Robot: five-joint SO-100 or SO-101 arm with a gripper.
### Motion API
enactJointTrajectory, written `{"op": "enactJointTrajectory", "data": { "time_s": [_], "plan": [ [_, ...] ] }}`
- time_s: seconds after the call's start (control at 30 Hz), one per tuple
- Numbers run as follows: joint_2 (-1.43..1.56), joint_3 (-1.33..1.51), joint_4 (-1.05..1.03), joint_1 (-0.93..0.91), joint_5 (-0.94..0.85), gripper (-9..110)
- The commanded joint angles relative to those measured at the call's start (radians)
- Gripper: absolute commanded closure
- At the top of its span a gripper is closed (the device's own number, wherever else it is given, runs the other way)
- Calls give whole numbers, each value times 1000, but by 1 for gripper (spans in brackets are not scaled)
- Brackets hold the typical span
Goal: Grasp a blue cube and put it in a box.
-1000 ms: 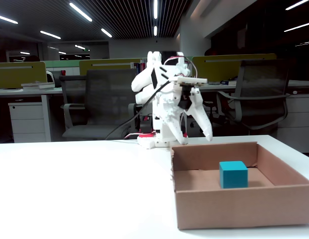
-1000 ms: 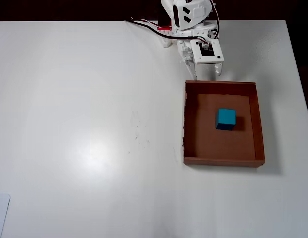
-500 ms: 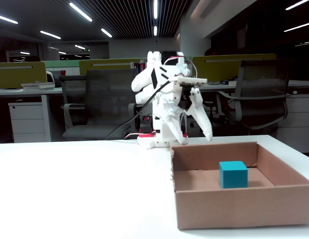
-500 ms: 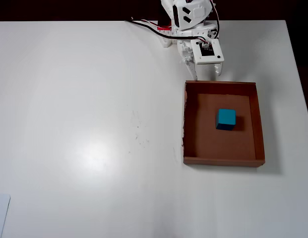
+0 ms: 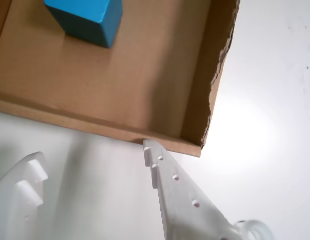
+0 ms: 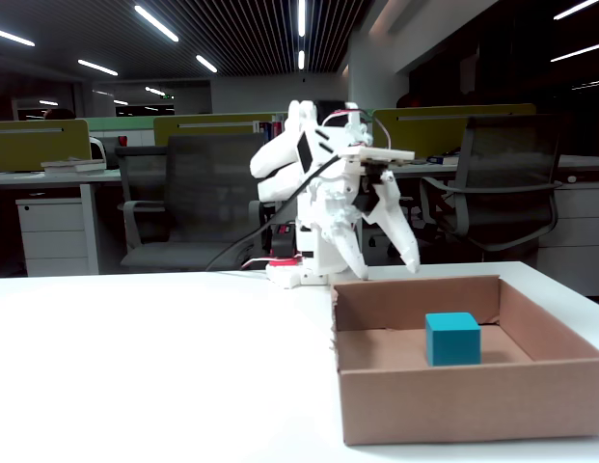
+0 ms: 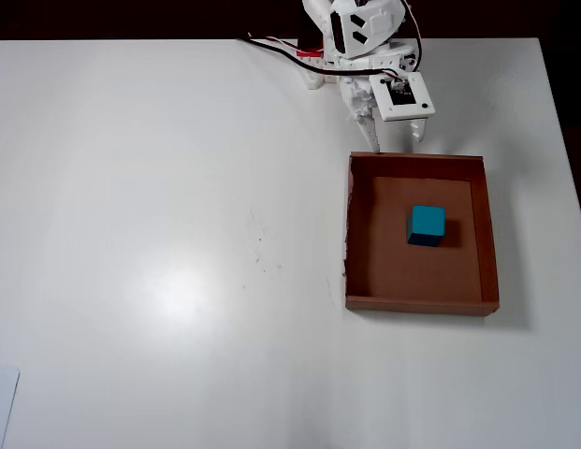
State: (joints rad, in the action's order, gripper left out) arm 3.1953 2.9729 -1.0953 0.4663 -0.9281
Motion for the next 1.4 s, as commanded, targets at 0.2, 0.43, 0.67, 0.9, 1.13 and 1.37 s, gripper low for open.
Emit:
{"op": "enactJointTrajectory", "data": {
  "time_s": [0.2, 0.43, 0.67, 0.9, 1.13, 1.37],
  "plan": [
    [-6, -2, 163, 20, 3, 77],
    [-9, -2, 279, -15, 3, 77],
    [-11, -2, 308, -98, 9, 77],
    [-12, -2, 325, -164, 46, 77],
    [-12, -2, 328, -193, 77, 77],
    [-12, -2, 324, -202, 87, 77]
  ]
}}
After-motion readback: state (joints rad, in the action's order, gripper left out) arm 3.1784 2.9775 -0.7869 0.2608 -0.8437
